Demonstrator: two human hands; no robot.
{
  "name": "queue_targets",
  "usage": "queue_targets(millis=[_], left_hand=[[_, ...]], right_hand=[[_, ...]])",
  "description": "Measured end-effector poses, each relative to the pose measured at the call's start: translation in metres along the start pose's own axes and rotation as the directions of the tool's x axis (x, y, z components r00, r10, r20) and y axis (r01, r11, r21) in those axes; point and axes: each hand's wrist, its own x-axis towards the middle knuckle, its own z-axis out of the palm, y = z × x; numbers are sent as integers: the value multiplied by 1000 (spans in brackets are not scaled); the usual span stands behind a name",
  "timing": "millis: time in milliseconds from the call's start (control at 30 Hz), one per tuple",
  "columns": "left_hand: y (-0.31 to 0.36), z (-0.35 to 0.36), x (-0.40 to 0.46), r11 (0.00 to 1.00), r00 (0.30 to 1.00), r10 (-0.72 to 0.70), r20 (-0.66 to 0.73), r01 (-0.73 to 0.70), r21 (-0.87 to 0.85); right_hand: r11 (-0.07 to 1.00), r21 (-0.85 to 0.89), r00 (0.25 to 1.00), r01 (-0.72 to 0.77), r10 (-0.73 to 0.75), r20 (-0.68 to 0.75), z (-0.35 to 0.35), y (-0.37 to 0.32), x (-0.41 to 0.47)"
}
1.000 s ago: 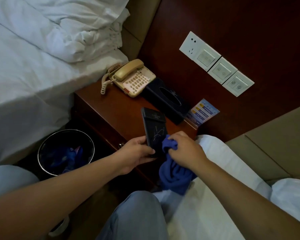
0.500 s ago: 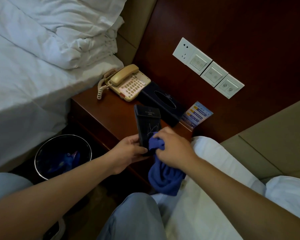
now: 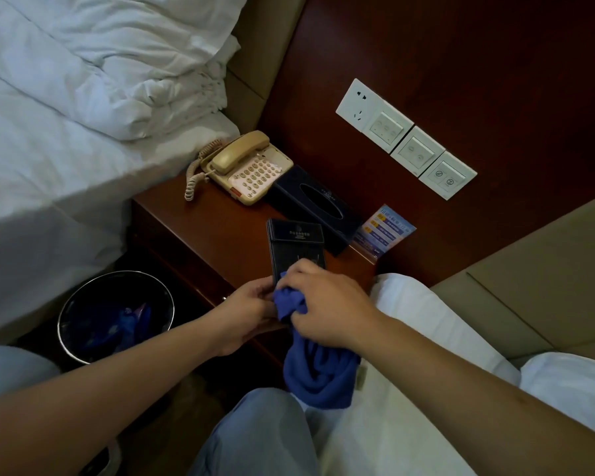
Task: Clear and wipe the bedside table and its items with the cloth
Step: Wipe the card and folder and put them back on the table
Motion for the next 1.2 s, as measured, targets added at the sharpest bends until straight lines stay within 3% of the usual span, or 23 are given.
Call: queue_targets(millis=[67,200,267,367,433,500,567,633,800,867,1000,1200], left_hand=[[0,2,0,1000,1000,-3,6,3,-12],[-3,0,2,1000,999,7,43,-6,-9],[-4,-1,3,1000,999,-6,48,6,-12],[-9,-2,4,1000,1000,-8,21,7,24],[-11,0,4,999,1000,1,13,-2,43],[-11,0,5,1000,999,-6,43,5,17],[-11,0,6,1000,997,4,79,-4,6],[-10,-3,5,1000,996,8,86,-9,16],[-9,-2,0,994,999,40,25,-43,103],[-7,-3,0,996,999,35,41,-38,79],[-3,-10,2,999,992,19,121,-25,48],[0,-4,-5,974,996,52,69,-66,216]], right_hand=[[1000,2,1000,-20,20,-19,-5,14,5],[958,-1,955,-287,286,-77,-11,58,17],[968,0,965,-251,251,-80,-6,46,16],[999,28,999,-43,43,-18,3,5,3],[998,59,1000,20,-19,-17,2,4,4],[995,87,997,-45,50,-63,-3,27,14],[969,116,966,-220,232,-110,-11,55,21],[952,66,944,-300,306,-123,-12,57,23],[998,58,1000,-10,11,-28,-7,-1,15],[998,47,998,-32,34,-48,-18,11,22],[969,46,966,-243,246,-80,-36,49,26],[996,-31,995,-89,87,-57,-24,-7,32]])
